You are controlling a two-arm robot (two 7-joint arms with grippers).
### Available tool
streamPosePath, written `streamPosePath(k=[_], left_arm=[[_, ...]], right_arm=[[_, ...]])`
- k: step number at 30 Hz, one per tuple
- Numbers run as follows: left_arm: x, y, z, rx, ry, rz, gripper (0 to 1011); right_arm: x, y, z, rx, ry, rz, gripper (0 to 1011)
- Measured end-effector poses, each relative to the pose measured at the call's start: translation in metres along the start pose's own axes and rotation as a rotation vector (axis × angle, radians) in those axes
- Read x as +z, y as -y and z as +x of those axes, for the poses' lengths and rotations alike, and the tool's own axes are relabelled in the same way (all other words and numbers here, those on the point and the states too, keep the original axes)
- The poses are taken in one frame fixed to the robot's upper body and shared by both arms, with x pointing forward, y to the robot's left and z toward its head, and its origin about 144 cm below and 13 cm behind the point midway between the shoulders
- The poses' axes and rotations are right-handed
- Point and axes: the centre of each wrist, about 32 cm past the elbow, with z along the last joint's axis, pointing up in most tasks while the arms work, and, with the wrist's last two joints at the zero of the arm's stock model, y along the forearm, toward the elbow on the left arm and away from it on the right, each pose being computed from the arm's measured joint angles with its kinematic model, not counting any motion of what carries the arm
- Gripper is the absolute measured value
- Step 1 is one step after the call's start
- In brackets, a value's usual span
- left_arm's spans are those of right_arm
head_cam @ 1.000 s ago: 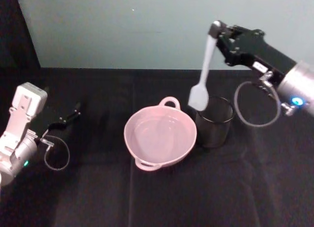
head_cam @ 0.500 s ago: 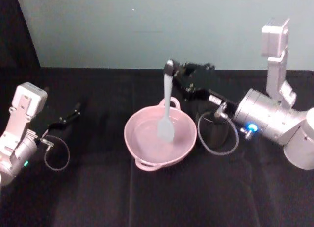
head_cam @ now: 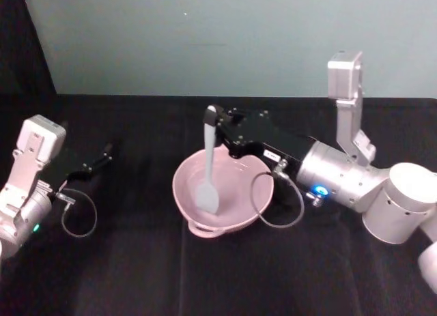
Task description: Use the one hand to pick up the spoon and stir the clear water in the bowl.
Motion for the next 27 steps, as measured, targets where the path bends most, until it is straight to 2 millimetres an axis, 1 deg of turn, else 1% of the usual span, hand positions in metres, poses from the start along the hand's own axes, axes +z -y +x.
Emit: streamPosePath(k=[9, 17, 21, 22, 27], left_arm=[[0.0, 0.0, 0.0, 0.0, 0.0, 0.0, 1011], [0.0, 0.0, 0.0, 0.0, 0.0, 0.0, 1011], [0.0, 0.0, 0.0, 0.0, 0.0, 0.0, 1011], [0.0, 0.0, 0.0, 0.0, 0.0, 0.0, 1011], [0.0, 0.0, 0.0, 0.0, 0.0, 0.0, 1011]], right_arm=[[-0.006, -0.021, 0.006, -0.008, -0.015, 0.005, 96], [-0.007, -0.033, 0.022, -0.057, -0.01, 0.011, 96], [-0.006, -0.033, 0.029, -0.083, -0.005, 0.009, 96], [-0.004, -0.032, 0.033, -0.101, 0.001, 0.009, 96], [-0.002, -0.023, 0.041, -0.144, 0.009, 0.013, 96]])
